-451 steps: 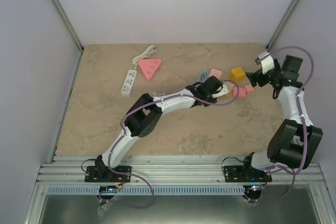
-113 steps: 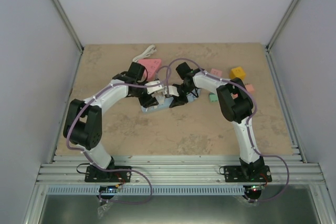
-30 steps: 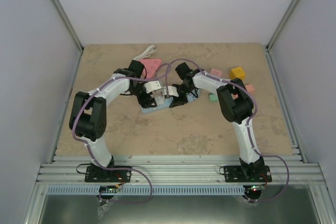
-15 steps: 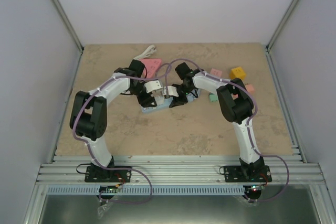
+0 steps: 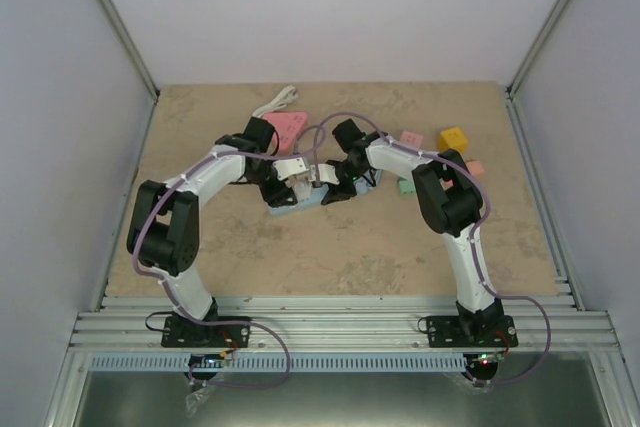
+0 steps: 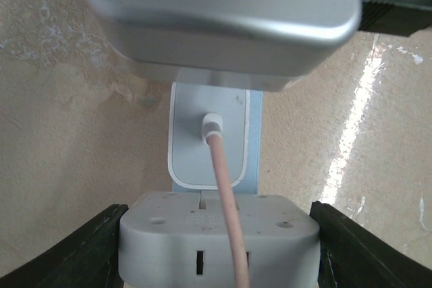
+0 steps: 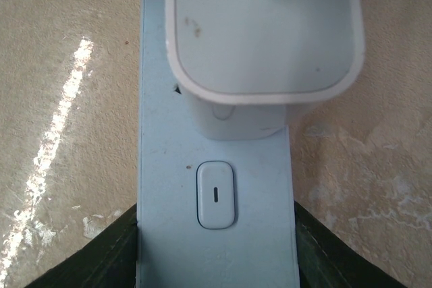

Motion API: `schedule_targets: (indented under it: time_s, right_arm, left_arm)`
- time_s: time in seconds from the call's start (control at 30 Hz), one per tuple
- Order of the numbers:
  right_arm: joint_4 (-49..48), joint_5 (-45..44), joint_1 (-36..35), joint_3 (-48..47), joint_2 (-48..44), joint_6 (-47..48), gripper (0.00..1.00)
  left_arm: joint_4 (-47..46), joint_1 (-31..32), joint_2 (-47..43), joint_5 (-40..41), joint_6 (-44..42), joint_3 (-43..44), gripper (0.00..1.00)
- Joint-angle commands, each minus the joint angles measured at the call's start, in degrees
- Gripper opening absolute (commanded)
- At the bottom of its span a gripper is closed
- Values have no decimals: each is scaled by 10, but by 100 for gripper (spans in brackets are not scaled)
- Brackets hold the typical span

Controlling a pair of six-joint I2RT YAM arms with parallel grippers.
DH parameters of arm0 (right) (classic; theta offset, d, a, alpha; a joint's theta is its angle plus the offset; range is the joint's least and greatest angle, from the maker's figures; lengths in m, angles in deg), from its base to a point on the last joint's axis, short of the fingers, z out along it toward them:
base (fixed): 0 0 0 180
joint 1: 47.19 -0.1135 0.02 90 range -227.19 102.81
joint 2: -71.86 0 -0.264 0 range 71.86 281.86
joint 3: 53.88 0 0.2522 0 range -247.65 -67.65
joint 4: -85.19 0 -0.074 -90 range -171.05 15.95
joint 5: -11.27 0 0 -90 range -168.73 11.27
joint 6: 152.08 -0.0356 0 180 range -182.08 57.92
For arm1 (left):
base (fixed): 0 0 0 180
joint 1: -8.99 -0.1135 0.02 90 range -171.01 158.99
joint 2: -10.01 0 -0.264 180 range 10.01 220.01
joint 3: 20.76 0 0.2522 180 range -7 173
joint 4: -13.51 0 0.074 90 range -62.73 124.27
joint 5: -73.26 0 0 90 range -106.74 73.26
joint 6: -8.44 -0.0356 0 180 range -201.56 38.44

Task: Pull the plug off the socket
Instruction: Remove the plug from the socket.

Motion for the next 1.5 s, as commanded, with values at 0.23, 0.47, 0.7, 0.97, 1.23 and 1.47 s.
schedule_targets:
  time_s: [0.23, 0.47, 0.7, 0.97, 1.23, 1.47]
  right_arm:
    - [29, -88, -11, 33, 40, 26, 30]
    - [30, -89, -10, 33, 40, 26, 30]
    - [29, -91, -12, 33, 42, 26, 30]
    - [30, -91, -14, 33, 43, 27, 30]
    - [30, -94, -14, 34, 40, 27, 33]
    - [22, -98, -14, 41, 35, 25, 43]
  left_arm:
    - [98, -39, 51, -22, -36, 100, 0]
    - [0, -29, -24, 14, -15, 24, 0]
    - [-73, 7, -81, 73, -8, -45, 0]
    - [-52, 14, -72, 57, -9, -35, 0]
    - [-2, 13, -61, 102, -19, -20, 0]
    - [31, 4, -62, 132, -30, -29, 0]
